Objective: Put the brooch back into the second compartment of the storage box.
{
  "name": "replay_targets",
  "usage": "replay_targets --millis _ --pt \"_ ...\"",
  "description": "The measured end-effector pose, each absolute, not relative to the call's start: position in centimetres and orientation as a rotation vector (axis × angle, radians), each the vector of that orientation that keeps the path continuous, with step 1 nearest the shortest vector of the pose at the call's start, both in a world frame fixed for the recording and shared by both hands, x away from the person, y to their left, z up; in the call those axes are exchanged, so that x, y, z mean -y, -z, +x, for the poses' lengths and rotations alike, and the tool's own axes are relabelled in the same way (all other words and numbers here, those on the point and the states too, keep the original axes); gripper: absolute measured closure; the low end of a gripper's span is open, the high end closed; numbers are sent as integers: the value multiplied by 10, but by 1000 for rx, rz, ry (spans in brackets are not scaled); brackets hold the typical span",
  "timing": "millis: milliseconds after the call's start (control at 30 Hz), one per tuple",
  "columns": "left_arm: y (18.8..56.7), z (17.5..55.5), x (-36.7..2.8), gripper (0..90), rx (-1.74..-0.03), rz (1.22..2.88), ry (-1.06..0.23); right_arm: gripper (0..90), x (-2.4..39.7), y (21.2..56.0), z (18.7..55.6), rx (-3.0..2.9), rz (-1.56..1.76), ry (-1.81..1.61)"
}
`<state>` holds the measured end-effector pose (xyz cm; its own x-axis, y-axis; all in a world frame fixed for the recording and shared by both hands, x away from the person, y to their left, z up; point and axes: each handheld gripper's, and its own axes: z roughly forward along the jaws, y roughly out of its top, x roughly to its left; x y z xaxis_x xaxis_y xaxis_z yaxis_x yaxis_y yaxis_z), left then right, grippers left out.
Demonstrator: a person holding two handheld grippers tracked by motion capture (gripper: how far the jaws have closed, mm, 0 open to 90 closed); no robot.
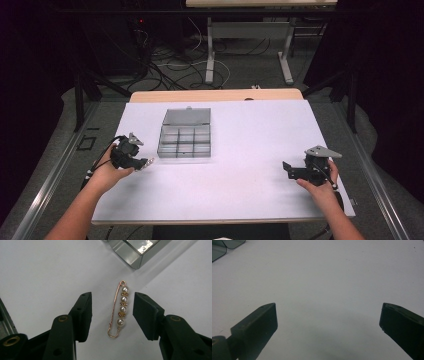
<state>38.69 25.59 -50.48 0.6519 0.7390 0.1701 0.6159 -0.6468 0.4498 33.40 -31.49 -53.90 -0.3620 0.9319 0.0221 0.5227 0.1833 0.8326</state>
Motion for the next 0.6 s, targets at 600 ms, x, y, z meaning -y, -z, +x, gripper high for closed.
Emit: replay_targets --millis 600 --pt "518 389 -245 587 -982 2647 -505 16 315 540 334 -1971 1368 -1065"
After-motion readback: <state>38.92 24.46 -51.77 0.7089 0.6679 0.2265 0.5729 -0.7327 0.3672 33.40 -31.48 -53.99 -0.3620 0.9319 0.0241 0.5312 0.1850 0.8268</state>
